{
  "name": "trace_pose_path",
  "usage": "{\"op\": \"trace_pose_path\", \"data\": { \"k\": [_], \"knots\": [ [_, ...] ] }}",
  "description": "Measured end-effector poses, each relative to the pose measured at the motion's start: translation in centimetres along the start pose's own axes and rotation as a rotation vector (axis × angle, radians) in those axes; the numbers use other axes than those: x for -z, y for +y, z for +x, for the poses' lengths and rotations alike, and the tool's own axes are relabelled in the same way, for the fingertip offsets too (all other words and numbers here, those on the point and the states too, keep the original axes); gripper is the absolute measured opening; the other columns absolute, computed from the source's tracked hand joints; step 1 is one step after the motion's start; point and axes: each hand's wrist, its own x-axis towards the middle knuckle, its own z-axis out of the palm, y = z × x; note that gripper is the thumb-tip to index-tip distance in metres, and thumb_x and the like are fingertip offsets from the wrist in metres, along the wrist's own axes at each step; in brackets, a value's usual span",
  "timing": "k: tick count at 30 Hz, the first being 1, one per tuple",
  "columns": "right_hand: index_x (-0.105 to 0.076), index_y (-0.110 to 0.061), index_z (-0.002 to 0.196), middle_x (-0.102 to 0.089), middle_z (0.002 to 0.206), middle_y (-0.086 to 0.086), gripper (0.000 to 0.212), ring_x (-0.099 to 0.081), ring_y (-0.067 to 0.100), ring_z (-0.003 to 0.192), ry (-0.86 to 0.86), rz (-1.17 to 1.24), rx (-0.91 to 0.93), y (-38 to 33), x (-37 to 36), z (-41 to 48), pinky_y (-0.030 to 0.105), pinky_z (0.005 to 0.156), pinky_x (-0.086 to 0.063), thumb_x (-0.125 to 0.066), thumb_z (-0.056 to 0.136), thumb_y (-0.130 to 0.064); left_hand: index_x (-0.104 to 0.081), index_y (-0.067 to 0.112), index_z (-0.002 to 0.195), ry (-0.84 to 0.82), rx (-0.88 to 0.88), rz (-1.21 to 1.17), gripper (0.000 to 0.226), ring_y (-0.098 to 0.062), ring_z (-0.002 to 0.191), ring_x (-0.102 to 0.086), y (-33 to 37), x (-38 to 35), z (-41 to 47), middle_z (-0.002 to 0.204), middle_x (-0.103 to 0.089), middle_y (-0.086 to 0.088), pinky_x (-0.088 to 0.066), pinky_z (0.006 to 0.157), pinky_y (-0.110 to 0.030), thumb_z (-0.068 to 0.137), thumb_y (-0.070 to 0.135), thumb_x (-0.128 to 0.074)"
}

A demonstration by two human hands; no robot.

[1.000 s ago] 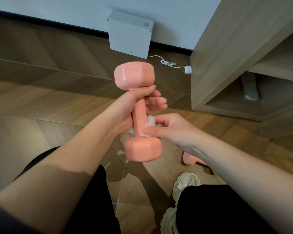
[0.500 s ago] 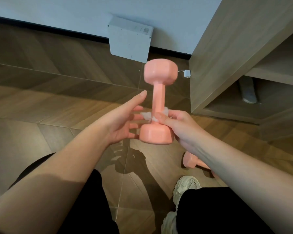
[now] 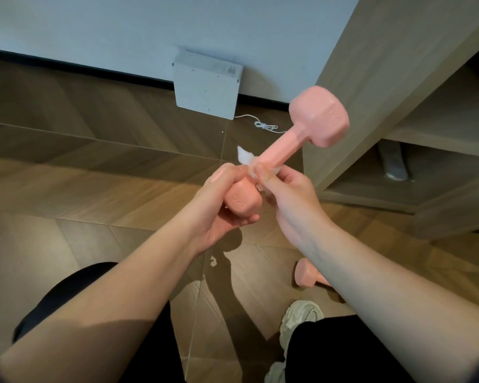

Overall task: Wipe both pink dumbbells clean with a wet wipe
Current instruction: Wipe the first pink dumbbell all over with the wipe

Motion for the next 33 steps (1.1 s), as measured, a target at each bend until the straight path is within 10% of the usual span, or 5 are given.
{"op": "trace_pose_path", "data": {
  "k": [6, 15, 23, 33],
  "knots": [
    [-0.068, -0.012, 0.096, -0.073, 0.105, 0.006, 0.018, -0.063, 0.014, 0.086, 0.084, 0.272, 0.002, -2.6, 0.5, 1.1, 0.029, 0.080, -0.049, -0.066, 0.088, -0.028, -0.057, 0.002, 0.117, 0.061, -0.011, 0.000, 0.056, -0.029, 0.073, -0.059, -0.3, -0.1, -0.3, 0.092, -0.057, -0.020, -0.053, 0.055, -0.032, 0.079, 0.042, -0.065],
    [-0.054, -0.014, 0.131, -0.068, 0.115, 0.005, 0.033, -0.062, 0.020, 0.107, -0.159, 0.388, -0.138, -1.9, 0.4, 1.5, 0.040, 0.092, -0.047, -0.050, 0.099, -0.022, -0.061, 0.007, 0.103, 0.123, 0.110, -0.160, 0.032, -0.032, 0.078, -0.059, -0.4, 1.0, -1.0, 0.082, -0.059, -0.017, -0.058, 0.058, -0.034, 0.089, 0.036, -0.059],
    [-0.064, -0.011, 0.109, -0.071, 0.116, 0.010, 0.016, -0.069, 0.020, 0.106, -0.009, 0.412, -0.115, -1.4, 0.3, 2.3, 0.040, 0.096, -0.052, -0.055, 0.098, -0.019, -0.058, 0.010, 0.114, 0.177, 0.028, -0.105, 0.032, -0.028, 0.091, -0.058, -0.1, 1.8, 0.1, 0.101, -0.052, -0.016, -0.060, 0.067, -0.043, 0.087, 0.028, -0.062],
    [-0.061, -0.017, 0.128, -0.067, 0.123, -0.004, 0.068, -0.054, 0.020, 0.122, 0.027, 0.041, -0.223, 0.6, -0.7, 1.8, 0.050, 0.107, -0.034, -0.070, 0.072, -0.054, -0.062, 0.007, 0.108, 0.123, 0.117, -0.106, 0.032, -0.032, 0.090, -0.054, -0.7, 1.8, 0.2, 0.098, -0.052, -0.018, -0.055, 0.062, -0.034, 0.086, 0.030, -0.062]
  ]
}}
